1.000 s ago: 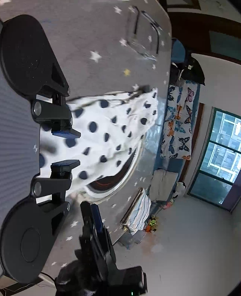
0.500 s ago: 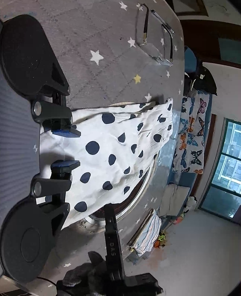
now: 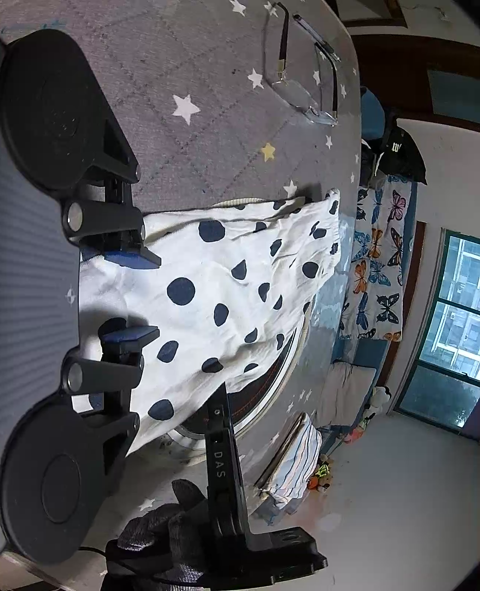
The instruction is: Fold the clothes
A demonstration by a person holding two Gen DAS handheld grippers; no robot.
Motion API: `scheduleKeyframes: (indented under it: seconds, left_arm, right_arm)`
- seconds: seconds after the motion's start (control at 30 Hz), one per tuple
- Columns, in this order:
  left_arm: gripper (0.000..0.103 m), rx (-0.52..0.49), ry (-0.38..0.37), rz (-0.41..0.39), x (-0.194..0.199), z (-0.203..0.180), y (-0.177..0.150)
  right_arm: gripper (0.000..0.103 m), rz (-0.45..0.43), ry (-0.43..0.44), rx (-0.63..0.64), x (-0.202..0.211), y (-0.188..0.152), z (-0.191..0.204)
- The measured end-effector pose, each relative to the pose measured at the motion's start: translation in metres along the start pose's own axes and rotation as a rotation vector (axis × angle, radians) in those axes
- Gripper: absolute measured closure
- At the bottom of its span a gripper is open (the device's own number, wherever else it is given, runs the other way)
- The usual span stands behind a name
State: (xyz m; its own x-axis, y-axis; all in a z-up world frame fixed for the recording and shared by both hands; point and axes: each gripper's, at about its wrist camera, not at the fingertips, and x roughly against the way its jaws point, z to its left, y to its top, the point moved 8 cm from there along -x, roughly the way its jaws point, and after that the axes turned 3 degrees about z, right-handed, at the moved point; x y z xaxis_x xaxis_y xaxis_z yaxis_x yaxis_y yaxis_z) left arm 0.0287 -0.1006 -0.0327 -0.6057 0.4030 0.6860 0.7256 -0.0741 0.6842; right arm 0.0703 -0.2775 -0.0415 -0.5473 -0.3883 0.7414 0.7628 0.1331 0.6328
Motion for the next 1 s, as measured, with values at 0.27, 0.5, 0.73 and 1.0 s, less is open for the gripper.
scheduleKeyframes:
  seconds: [0.27, 0.5, 0.73, 1.0]
  left_arm:
    - [0.066, -0.026, 0.011, 0.001, 0.0, 0.001, -0.001]
    - [0.064, -0.025, 0.051, -0.008, 0.007, 0.008, 0.012]
    - [0.064, -0.041, 0.044, -0.045, -0.015, 0.001, 0.054]
    - [0.066, -0.013, 0.161, 0.011, -0.055, 0.037, 0.066]
  right_arm:
    - [0.097, -0.017, -0.135, -0.018, 0.018, -0.007, -0.017]
    - [0.094, -0.043, -0.139, -0.037, 0.03, -0.002, -0.024]
    - [0.092, -0.066, -0.064, 0.032, 0.027, 0.024, -0.001]
    - [0.09, 0.003, -0.038, 0.063, -0.01, 0.036, 0.005]
